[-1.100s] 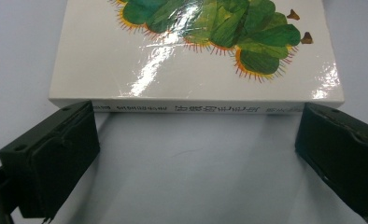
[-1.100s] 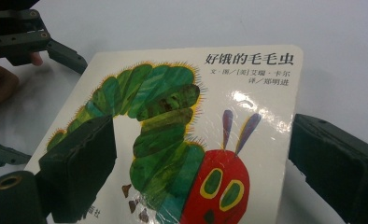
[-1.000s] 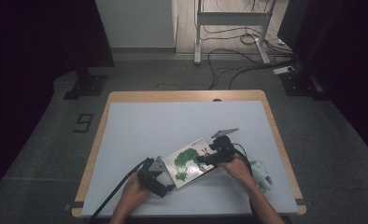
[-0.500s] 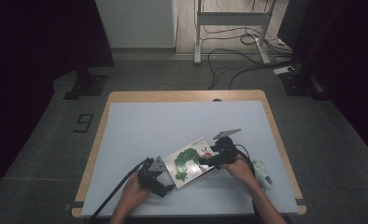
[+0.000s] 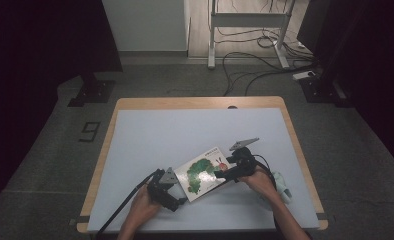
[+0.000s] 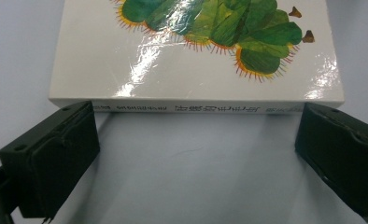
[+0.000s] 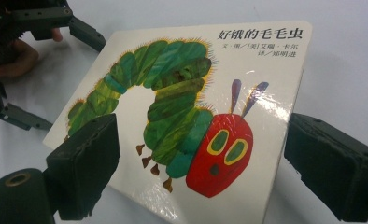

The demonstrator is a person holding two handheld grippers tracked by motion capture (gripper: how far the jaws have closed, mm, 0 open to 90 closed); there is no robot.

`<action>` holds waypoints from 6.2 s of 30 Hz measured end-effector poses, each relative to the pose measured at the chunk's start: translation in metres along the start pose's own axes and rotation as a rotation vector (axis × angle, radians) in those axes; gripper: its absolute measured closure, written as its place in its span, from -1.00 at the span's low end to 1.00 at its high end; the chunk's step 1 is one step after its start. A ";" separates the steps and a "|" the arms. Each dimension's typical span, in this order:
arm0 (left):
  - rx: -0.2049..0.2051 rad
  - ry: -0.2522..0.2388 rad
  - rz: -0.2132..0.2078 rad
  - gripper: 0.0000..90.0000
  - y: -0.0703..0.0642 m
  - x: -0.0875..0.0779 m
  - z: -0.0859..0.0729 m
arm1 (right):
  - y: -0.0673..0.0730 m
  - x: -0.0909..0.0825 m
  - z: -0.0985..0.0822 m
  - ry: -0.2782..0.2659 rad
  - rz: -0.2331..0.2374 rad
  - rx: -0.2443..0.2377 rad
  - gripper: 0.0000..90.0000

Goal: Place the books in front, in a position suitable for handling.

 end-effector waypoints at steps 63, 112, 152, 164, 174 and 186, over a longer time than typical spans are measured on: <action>-0.008 0.008 0.012 -1.00 -0.002 -0.002 -0.001 | 0.014 -0.013 0.009 0.091 0.000 -0.166 -0.29; -0.082 -0.028 -0.074 -1.00 0.004 -0.001 0.025 | 0.020 -0.021 -0.031 0.045 -0.076 -0.195 -0.20; -0.147 -0.081 -0.041 -0.10 -0.011 -0.024 0.035 | 0.002 -0.010 -0.014 0.045 -0.100 -0.120 -0.23; -0.139 -0.107 -0.014 0.32 -0.007 -0.040 0.045 | 0.000 -0.022 -0.008 -0.037 -0.102 -0.105 -0.03; -0.108 -0.122 0.028 0.55 -0.004 -0.051 0.050 | 0.006 -0.026 -0.004 -0.081 -0.147 -0.155 0.06; -0.066 -0.116 0.098 0.48 0.004 -0.052 0.049 | 0.012 -0.022 0.002 -0.097 -0.178 -0.171 0.10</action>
Point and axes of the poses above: each handheld gripper's, and its own axes: x roughly forward along the jaws, z roughly out of its top, y roughly to its left, the point moved 1 cm from there along x, roughly forward along the jaws, and after that the axes turned 3 degrees about y, right-handed, at the moved point
